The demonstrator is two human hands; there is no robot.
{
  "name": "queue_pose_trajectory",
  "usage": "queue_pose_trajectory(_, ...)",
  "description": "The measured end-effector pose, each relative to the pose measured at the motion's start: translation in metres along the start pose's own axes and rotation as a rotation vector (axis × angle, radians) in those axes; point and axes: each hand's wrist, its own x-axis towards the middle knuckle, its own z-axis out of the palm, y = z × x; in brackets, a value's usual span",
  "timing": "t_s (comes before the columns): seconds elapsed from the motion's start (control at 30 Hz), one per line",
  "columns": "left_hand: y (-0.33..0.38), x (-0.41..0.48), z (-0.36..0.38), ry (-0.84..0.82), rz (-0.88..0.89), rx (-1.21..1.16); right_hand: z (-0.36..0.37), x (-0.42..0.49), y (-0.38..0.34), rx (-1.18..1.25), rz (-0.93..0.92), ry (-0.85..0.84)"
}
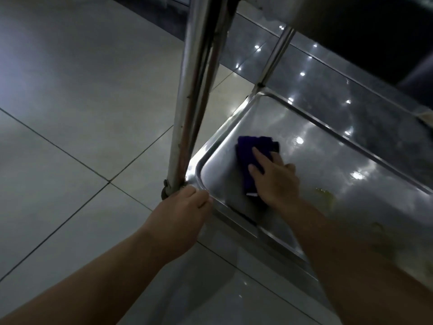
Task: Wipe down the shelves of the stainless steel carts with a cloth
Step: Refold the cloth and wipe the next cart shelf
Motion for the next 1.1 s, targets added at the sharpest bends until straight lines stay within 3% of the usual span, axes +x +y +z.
queue_pose_trajectory(0.1,0.006,0.001,0.000,-0.074,-0.076,0.017,0.012,-0.044,-0.002,0.084,-0.372,-0.075)
queue_pose_trajectory(0.17,0.012,0.004,0.000,-0.155,-0.118,0.052,0.007,-0.056,0.023,0.130,-0.427,-0.083)
queue_pose_trajectory(0.23,0.018,0.009,-0.002,-0.188,-0.120,0.093,-0.001,-0.048,0.062,0.056,-0.277,0.003)
queue_pose_trajectory(0.37,0.031,0.024,-0.003,-0.169,-0.089,0.204,-0.010,-0.025,0.115,0.033,0.296,0.014)
queue_pose_trajectory(0.43,0.046,0.033,0.004,-0.156,-0.077,0.185,-0.001,-0.023,0.105,0.028,0.357,0.006)
queue_pose_trajectory(0.5,0.067,0.038,0.015,-0.187,-0.060,0.123,0.007,-0.031,0.084,-0.035,0.200,0.061)
queue_pose_trajectory(0.6,0.083,0.038,0.026,-0.263,-0.072,0.103,0.008,-0.051,0.085,-0.013,-0.231,0.082)
queue_pose_trajectory(0.63,0.082,0.038,0.026,-0.268,-0.093,0.110,0.004,-0.053,0.098,-0.009,-0.298,0.082)
queue_pose_trajectory(0.7,0.082,0.041,0.024,-0.274,-0.136,0.114,-0.003,-0.047,0.136,-0.057,-0.146,0.108)
queue_pose_trajectory(0.77,0.088,0.048,0.024,-0.307,-0.156,0.133,-0.013,-0.034,0.170,0.017,0.286,0.057)
queue_pose_trajectory(0.83,0.096,0.054,0.026,-0.333,-0.176,0.145,-0.014,-0.027,0.175,0.080,0.514,0.021)
queue_pose_trajectory(0.9,0.099,0.056,0.027,-0.319,-0.205,0.141,-0.009,-0.034,0.153,0.005,0.408,0.011)
queue_pose_trajectory(1.0,0.097,0.050,0.026,-0.274,-0.223,0.131,0.003,-0.075,0.121,-0.007,0.008,0.090)
queue_pose_trajectory(1.1,0.097,0.044,0.026,-0.258,-0.250,0.125,-0.001,-0.111,0.130,0.030,-0.315,0.001)
